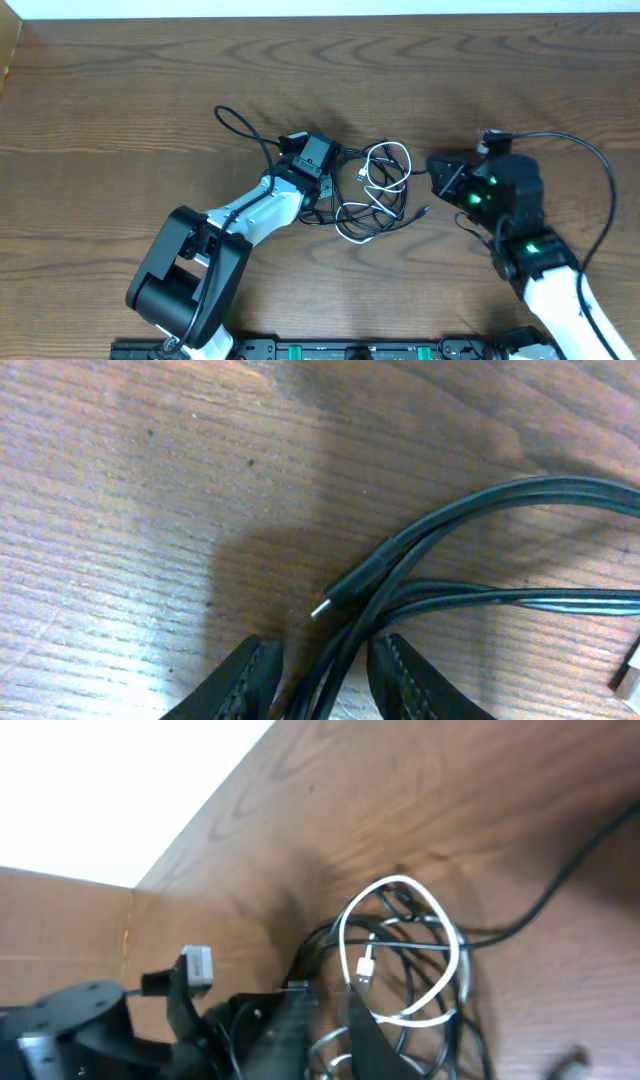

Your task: Untangle cables

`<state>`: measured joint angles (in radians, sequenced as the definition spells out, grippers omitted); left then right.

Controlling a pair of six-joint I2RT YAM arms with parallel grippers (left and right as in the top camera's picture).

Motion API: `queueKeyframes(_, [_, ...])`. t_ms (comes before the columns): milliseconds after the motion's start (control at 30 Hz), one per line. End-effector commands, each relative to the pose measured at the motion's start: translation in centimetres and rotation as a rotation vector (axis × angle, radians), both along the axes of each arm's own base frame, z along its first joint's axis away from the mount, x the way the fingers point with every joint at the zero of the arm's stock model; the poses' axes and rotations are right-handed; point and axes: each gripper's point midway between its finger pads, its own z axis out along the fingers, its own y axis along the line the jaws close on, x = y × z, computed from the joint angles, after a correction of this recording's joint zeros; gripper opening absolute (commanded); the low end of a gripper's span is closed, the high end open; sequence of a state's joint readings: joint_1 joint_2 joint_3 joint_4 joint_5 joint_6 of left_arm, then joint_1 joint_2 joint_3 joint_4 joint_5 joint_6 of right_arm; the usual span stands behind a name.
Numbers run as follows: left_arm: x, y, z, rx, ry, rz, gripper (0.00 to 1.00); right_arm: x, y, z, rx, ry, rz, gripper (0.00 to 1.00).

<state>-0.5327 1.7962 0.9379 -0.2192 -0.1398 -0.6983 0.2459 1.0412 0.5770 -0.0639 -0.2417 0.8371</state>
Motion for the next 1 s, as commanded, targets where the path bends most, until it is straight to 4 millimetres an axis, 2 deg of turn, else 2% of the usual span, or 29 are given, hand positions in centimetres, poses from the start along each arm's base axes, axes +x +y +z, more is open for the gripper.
queueKeyframes(0, [0.2, 0.3, -0.3, 0.017, 0.004, -0.001, 0.37, -0.7, -0.5, -0.8, -0.026, 0.037, -0.009, 0.27])
queueKeyframes(133, [0.2, 0.3, -0.3, 0.017, 0.004, -0.001, 0.37, -1.4, 1.2, -3.4, 0.076, 0.196, -0.002, 0.27])
queueKeyframes(300, [0.2, 0.3, -0.3, 0.017, 0.004, -0.001, 0.38, -0.7, 4.6, -5.6, 0.082, 0.212, 0.117, 0.34])
queueKeyframes(433, [0.2, 0.3, -0.3, 0.017, 0.004, -0.001, 0.41, -1.0, 6.6, -8.4, 0.147, 0.324, 0.133, 0.32])
queueKeyframes(567, [0.2, 0.3, -0.3, 0.017, 0.005, -0.001, 0.42, -1.6, 6.6, -11.6, 0.202, 0.488, 0.041, 0.27])
queueKeyframes(633, [0.2, 0.3, -0.3, 0.017, 0.005, -0.001, 0.42, -1.7, 6.5, -12.5, 0.212, 0.528, 0.017, 0.27])
queueKeyframes(700, [0.2, 0.3, -0.3, 0.017, 0.005, -0.001, 0.42, -1.8, 6.4, -13.1, 0.215, 0.551, 0.0, 0.28])
queueKeyframes(833, [0.2, 0.3, -0.3, 0.018, 0.004, -0.001, 0.42, -1.2, 5.2, -13.8, 0.181, 0.545, -0.087, 0.36])
queueKeyframes(967, [0.2, 0.3, -0.3, 0.018, 0.004, -0.001, 0.42, -0.9, 4.4, -14.3, 0.188, 0.559, -0.163, 0.35])
